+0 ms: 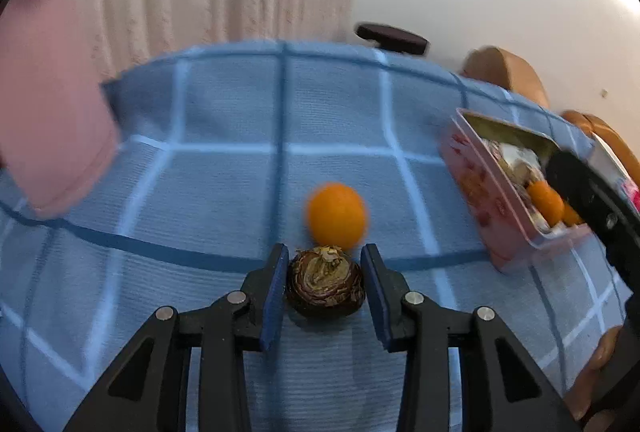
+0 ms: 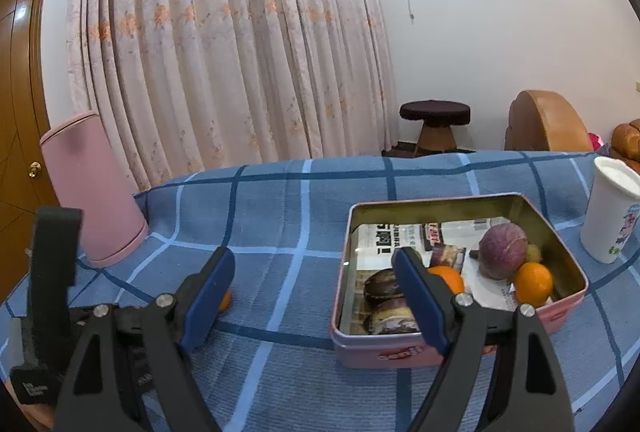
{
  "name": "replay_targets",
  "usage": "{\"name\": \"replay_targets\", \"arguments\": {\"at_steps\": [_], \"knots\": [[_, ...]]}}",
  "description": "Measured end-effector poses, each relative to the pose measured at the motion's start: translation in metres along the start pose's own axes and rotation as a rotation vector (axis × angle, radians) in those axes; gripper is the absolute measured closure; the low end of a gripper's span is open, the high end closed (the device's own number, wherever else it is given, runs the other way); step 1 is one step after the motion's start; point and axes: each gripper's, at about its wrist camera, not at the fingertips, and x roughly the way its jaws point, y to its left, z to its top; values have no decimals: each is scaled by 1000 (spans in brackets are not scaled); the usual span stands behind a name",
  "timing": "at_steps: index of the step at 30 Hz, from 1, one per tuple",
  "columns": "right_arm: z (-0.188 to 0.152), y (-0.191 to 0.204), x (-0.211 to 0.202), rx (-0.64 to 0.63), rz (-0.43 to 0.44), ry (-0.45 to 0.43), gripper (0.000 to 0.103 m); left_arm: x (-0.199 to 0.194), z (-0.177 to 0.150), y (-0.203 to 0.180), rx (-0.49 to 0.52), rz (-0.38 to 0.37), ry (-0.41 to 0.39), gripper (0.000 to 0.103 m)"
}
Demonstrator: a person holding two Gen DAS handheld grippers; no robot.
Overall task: Organize fruits
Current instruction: 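Grasp the dark brown round fruit with the left tool while the right tool grasps the small orange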
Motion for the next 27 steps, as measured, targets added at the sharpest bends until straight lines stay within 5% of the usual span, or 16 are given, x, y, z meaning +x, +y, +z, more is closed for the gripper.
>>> {"name": "replay_targets", "arguments": {"at_steps": [5,14,20,22,27], "knots": [[5,17,19,-22,36,51,21,-26,11,29,-81,157,-149,63],[-6,61,90,-53,121,307,42,-27,14,66,-168,457,-185,63],[-17,81,117,-91,138,436,50,-21,13,67,-155,501,-179,63],[-19,82,116,-115,135,440,66,-23,12,63,-148,500,-180,63],[-19,79,100,-115,120,388,67,-23,13,60,-147,481,-179,63]]}}
